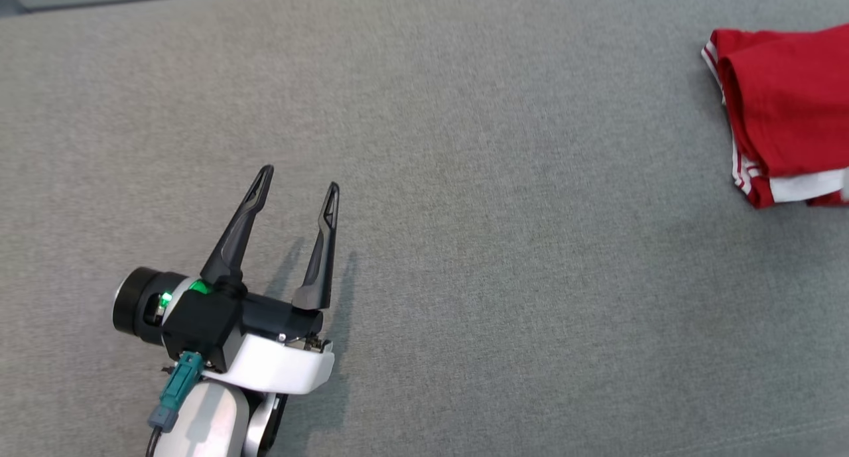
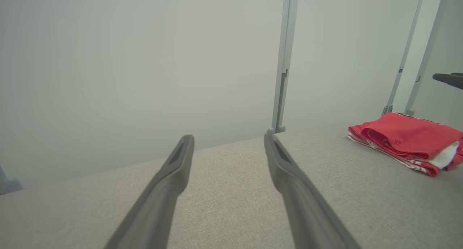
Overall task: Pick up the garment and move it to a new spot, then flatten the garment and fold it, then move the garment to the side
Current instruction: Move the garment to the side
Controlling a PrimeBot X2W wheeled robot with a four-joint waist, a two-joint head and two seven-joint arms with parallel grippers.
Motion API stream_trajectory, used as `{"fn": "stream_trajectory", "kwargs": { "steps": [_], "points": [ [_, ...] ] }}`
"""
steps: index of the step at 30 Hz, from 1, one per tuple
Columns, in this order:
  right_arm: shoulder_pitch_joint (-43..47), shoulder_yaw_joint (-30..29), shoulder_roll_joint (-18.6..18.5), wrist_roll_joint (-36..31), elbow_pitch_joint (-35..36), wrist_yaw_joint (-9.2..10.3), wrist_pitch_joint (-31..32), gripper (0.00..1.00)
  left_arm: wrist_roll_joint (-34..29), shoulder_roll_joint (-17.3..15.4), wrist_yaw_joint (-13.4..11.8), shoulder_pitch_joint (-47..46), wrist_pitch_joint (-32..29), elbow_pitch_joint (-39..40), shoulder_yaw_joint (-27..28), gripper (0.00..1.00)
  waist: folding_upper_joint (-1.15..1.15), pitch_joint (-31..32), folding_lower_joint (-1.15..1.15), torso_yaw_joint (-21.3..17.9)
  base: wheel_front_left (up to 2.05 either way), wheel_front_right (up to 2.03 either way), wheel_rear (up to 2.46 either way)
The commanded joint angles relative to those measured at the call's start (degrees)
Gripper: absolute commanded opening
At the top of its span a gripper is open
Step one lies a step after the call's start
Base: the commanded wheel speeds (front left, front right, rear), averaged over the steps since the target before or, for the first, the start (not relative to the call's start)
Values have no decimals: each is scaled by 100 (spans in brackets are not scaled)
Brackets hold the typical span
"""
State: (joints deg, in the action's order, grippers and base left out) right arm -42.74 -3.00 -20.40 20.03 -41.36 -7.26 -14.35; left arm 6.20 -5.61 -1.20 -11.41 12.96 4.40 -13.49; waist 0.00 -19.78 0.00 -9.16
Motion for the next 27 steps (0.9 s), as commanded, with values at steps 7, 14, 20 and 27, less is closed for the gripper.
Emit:
{"fn": "stream_trajectory", "kwargs": {
  "steps": [7, 14, 20, 27],
  "points": [
    [993, 52, 417, -306, 950, -23, -65, 100, 143, 48, -166, 142, 141, -179, 269, 100, 0, 613, 0, 282, 0, 0, 0],
    [1631, 180, 797, -414, 1541, -23, -65, 100, 245, 72, -303, 429, 190, -418, 429, 100, 0, 1095, 0, 443, 0, 0, 0],
    [2146, 364, 972, -445, 1939, -23, -65, 100, 340, 78, -247, 641, 201, -500, 538, 100, 0, 1485, 0, 629, 0, 0, 0],
    [2866, 455, 1190, -467, 2525, -23, -65, 100, 441, 151, -177, 989, 203, -532, 641, 100, 0, 1960, 0, 929, 0, 0, 0]
  ]
}}
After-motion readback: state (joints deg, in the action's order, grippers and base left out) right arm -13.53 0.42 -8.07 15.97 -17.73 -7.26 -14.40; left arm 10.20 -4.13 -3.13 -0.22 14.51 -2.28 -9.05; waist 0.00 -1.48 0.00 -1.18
